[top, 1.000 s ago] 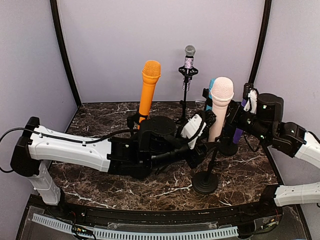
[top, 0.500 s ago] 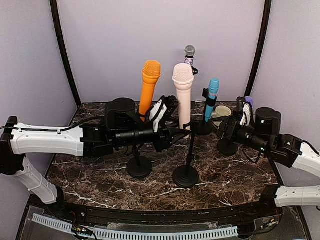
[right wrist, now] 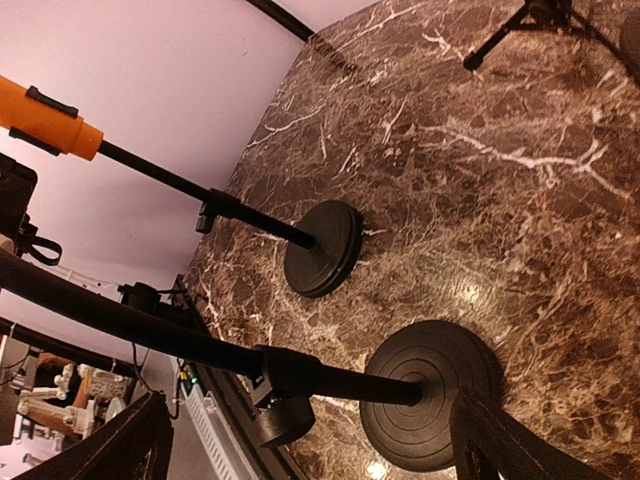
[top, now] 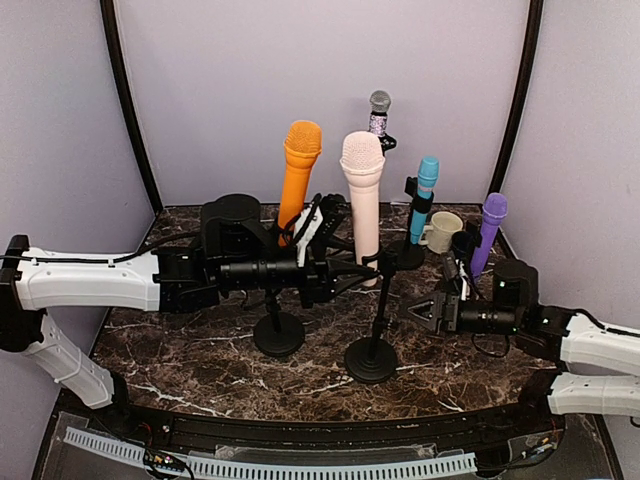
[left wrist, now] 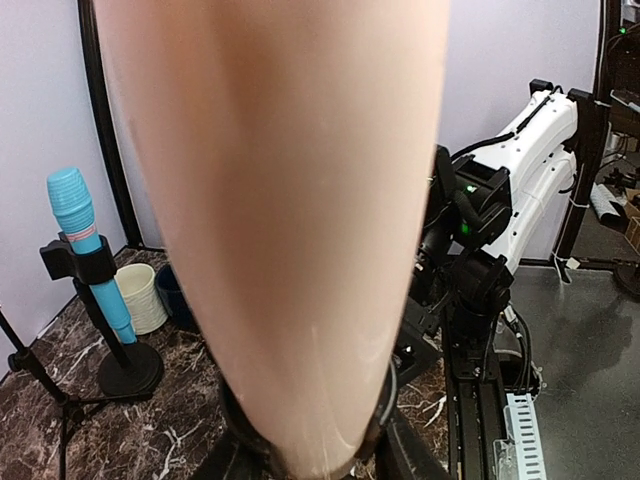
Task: Remove the microphone from the stand
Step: Pass from the left arm to the right
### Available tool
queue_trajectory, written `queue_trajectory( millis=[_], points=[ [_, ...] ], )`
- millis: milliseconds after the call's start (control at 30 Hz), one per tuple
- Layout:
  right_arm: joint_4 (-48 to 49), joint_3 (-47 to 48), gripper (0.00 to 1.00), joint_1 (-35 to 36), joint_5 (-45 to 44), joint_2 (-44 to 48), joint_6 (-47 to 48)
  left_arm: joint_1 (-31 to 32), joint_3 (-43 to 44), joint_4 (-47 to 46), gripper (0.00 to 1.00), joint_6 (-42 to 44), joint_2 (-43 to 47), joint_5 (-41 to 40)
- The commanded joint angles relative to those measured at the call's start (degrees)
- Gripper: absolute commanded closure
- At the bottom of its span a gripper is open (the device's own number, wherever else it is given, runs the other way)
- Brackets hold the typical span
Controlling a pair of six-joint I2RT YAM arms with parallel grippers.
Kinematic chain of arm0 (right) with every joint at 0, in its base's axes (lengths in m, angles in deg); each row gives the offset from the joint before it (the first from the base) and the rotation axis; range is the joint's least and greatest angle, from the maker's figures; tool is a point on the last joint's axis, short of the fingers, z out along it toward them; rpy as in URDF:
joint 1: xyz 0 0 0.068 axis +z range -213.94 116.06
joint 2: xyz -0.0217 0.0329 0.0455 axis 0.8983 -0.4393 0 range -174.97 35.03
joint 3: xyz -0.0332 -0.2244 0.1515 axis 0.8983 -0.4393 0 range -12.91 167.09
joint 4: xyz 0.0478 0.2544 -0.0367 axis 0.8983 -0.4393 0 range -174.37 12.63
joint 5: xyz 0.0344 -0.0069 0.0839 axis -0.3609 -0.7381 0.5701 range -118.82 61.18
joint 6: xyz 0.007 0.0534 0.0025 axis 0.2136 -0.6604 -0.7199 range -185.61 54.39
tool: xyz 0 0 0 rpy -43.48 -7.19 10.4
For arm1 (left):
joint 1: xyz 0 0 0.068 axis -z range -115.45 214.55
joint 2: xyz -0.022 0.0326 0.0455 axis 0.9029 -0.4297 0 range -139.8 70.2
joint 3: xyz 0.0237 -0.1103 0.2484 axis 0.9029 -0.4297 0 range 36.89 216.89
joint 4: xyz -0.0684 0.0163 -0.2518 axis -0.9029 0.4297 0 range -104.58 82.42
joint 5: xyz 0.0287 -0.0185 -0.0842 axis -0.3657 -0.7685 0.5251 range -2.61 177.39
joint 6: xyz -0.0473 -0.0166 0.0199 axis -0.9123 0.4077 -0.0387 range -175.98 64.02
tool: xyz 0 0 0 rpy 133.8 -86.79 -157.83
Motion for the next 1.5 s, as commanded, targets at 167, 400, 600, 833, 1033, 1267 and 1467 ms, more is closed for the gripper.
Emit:
queue_trajectory(
  millis=[167,400,600,833,1033,1267,1467],
  points=[
    [10.72,-2.71,0.07,-4.58,17.3,-4.54,-2.34,-0.22,2.3,0.33,0.96,-1.77,2.01,5.11],
    [14.28,-3.2,0.16,-4.52,21.71,-9.63,-1.97,-0.22,3.16,0.48,0.96,-2.05,0.72,6.12],
    [17.34,-3.63,0.28,-4.52,23.99,-12.63,-2.05,-0.22,3.57,0.41,0.96,-2.0,0.22,6.19],
    [20.23,-3.72,0.46,-4.42,28.22,-15.87,-2.42,-0.22,4.04,0.6,0.96,-1.75,-0.24,6.45],
    [23.29,-3.63,0.58,-4.19,28.69,-17.52,-3.58,-0.22,4.0,0.74,0.96,-1.52,-0.14,6.82],
    [24.39,-4.03,0.8,-4.08,28.86,-18.0,-3.48,-0.22,4.25,1.2,0.96,-1.64,-0.15,7.49],
    [22.4,-4.53,0.95,-3.9,27.81,-15.92,-1.95,-0.22,4.3,1.44,0.96,-1.73,-0.28,7.37]
  ],
)
